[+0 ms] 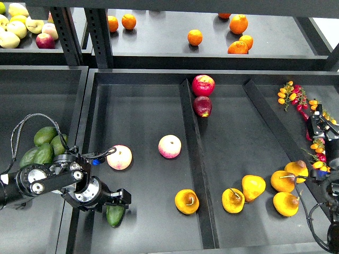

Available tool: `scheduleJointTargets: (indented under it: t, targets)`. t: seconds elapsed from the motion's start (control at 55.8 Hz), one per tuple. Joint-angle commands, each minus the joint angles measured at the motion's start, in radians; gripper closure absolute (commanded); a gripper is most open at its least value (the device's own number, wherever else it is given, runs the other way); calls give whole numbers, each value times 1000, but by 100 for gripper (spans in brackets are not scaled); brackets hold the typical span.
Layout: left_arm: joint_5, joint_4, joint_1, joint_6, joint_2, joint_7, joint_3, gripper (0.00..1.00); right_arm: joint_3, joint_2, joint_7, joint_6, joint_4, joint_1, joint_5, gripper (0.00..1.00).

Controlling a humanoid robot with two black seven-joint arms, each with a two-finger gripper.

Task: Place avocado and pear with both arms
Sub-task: 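Lower the left gripper and close it on the green avocado, then lift the avocado and carry it toward the avocado bin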

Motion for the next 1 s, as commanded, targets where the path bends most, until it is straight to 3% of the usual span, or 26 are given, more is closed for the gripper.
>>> scheduleJointTargets:
  t: [0.0, 0.394, 0.681, 0.985]
  targets:
    - [0, 12, 17, 0, -7, 0, -17, 27, 0, 0, 0, 6, 0, -2, 0, 0]
    - [14, 53, 37, 0, -50, 0, -43, 40, 3, 0, 2, 21, -1, -10, 0, 0]
    - [12, 75, 37, 0, -50, 0, -106, 55, 1, 3, 2, 24, 0, -17, 0, 0]
    - [12, 78, 20, 0, -46, 0, -113, 58, 1, 3, 2, 24, 0, -27, 0, 0]
